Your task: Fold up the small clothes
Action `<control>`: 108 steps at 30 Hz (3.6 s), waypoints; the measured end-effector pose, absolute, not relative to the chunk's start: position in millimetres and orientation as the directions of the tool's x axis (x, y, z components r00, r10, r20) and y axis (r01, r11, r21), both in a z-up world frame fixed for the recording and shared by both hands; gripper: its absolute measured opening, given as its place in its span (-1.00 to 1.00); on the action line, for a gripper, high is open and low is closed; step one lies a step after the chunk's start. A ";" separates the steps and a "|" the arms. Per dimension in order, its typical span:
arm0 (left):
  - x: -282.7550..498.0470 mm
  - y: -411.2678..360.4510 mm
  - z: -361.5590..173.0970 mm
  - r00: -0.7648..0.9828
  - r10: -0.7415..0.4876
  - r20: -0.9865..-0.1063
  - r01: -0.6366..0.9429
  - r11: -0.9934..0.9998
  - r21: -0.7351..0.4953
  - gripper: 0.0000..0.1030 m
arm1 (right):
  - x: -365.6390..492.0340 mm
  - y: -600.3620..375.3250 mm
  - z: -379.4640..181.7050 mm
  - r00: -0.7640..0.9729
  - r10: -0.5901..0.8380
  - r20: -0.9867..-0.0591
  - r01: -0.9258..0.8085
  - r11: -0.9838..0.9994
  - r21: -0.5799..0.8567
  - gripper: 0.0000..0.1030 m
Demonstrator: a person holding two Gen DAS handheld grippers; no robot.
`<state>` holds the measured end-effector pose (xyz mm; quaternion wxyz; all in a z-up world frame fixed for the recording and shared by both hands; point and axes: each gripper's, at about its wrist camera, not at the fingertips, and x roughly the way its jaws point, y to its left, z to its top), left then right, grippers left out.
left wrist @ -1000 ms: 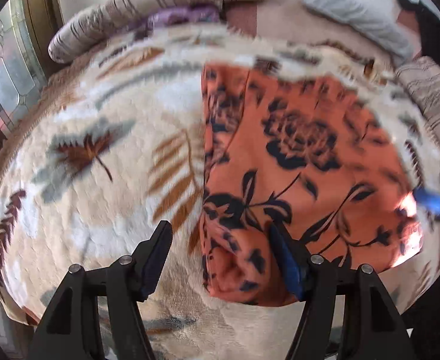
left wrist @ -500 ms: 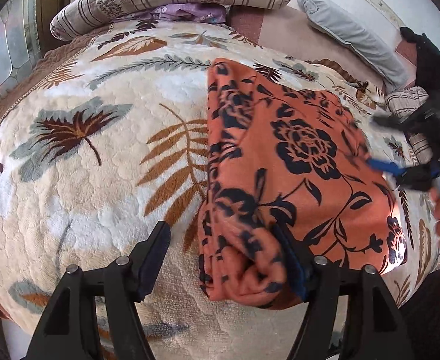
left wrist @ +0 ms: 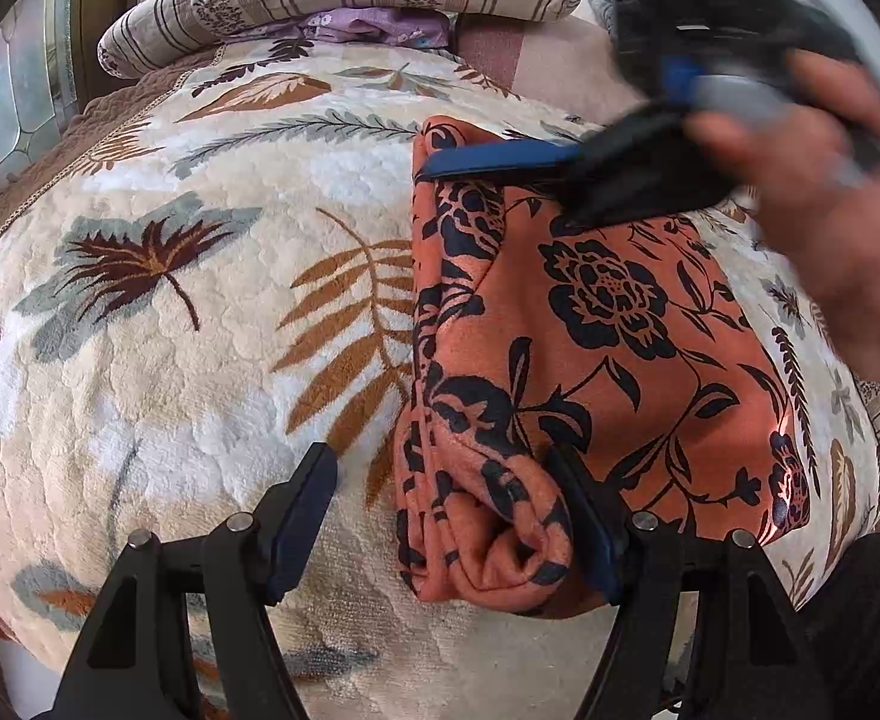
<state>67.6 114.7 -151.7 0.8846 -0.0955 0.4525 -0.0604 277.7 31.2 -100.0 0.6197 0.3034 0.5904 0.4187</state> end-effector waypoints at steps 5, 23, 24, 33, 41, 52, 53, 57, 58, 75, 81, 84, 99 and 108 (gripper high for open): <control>68.9 118.0 -152.1 0.579 -0.210 -0.788 0.016 0.969 -0.246 0.42 | 311.4 13.8 -134.1 0.098 0.889 -0.447 0.012 0.448 0.894 0.53; 46.2 112.0 -127.1 0.688 -0.192 -0.700 0.030 0.971 -0.237 0.43 | 194.4 -125.5 -88.4 0.298 0.854 -0.427 -0.091 0.471 0.878 0.56; 44.9 110.0 -123.7 0.696 -0.195 -0.691 0.038 0.971 -0.235 0.43 | 179.7 -141.4 -98.3 0.291 0.861 -0.418 -0.068 0.455 0.888 0.61; 48.3 106.7 -123.8 0.633 -0.215 -0.744 0.019 0.964 -0.264 0.43 | 107.1 -209.5 -139.2 0.339 0.868 -0.363 -0.020 0.392 0.920 0.69; 51.8 115.2 -117.8 0.566 -0.181 -0.805 -0.078 0.960 -0.270 0.45 | 87.9 -210.0 -106.6 0.391 0.796 -0.462 -0.116 0.540 0.833 0.69; 62.5 107.2 -101.3 0.598 -0.116 -0.793 -0.053 0.982 -0.183 0.45 | 92.3 -227.2 -109.6 0.427 0.682 -0.594 -0.059 0.676 0.734 0.69; 63.7 107.3 -101.9 0.598 -0.117 -0.793 -0.049 0.982 -0.182 0.45 | 92.1 -228.7 -111.2 0.425 0.679 -0.599 -0.054 0.680 0.731 0.69; 68.7 110.0 -103.5 0.598 -0.129 -0.791 -0.040 0.981 -0.190 0.45 | 96.0 -227.4 -110.0 0.430 0.665 -0.611 -0.050 0.693 0.719 0.69; 69.8 110.5 -103.6 0.597 -0.135 -0.791 -0.038 0.980 -0.195 0.45 | 98.7 -226.8 -109.2 0.430 0.662 -0.613 -0.050 0.696 0.716 0.69; 135.2 134.1 -125.0 0.524 -0.396 -0.754 0.029 0.893 -0.449 0.56 | 178.7 -212.5 -127.7 0.422 0.613 -0.668 -0.026 0.744 0.667 0.69; 152.4 122.2 -151.7 0.447 -0.438 -0.780 0.044 0.881 -0.470 0.56 | 196.5 -196.0 -139.2 0.381 0.611 -0.694 -0.058 0.765 0.642 0.68; 153.8 117.7 -151.6 0.436 -0.431 -0.790 0.057 0.890 -0.453 0.56 | 197.2 -182.1 -135.5 0.370 0.585 -0.722 -0.111 0.799 0.591 0.33; 156.5 80.8 -114.6 0.501 -0.495 -0.710 0.169 0.860 -0.481 -0.39 | 184.5 -184.2 -71.9 0.464 0.507 -0.726 -0.300 0.862 0.410 -0.35; 222.1 -21.0 -118.2 0.476 -0.430 -0.767 0.183 0.902 -0.392 -0.10 | 218.9 -297.2 -83.3 0.498 0.468 -0.731 -0.086 0.865 0.495 -0.07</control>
